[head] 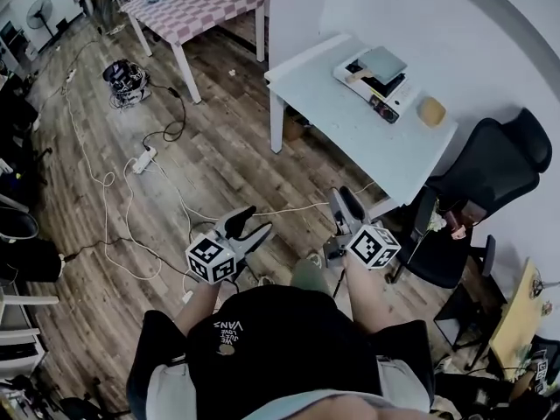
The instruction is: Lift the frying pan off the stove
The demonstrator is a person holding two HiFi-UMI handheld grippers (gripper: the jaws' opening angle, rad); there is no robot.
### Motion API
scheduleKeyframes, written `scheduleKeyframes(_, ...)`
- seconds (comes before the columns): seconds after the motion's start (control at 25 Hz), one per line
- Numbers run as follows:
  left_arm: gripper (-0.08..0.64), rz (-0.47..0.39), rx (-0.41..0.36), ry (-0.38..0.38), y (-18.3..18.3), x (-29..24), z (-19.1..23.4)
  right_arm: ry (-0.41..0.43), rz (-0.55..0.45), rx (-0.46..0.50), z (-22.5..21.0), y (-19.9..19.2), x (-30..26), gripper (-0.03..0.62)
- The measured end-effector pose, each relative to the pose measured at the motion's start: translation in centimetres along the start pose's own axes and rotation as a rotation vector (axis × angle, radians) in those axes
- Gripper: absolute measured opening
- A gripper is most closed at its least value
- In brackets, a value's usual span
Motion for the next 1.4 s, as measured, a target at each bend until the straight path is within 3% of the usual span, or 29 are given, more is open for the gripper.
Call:
scheduleKeyframes(0.4,0.215,0.001,0.023,-0.016,2.1,-6.8,4.9,0.005,0.005,-0.056,-5.0,4.1,-6.6,0.173)
scheduleKeyframes(0.88,0.215,0.024,0.056,-0.037,6.2,-20.0,10.9,0.014,-0.002,-0.116,-13.2,12.3,-15.4,0.173)
scheduleKeyframes(1.4,0.218,0.007,0.156,-0.068,7.7,-27.2,16.4,0.037,0.037,-0.221,-17.8,15.1,-21.1,0.173)
Point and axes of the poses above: the fingertips, and each gripper's own axes: x backward along the fingers, z to its left, y out of its top, the point moved 7 cm from there along x, backward along the fingers, and after that the axes turned 9 degrees about -y, right-handed, at the moved point
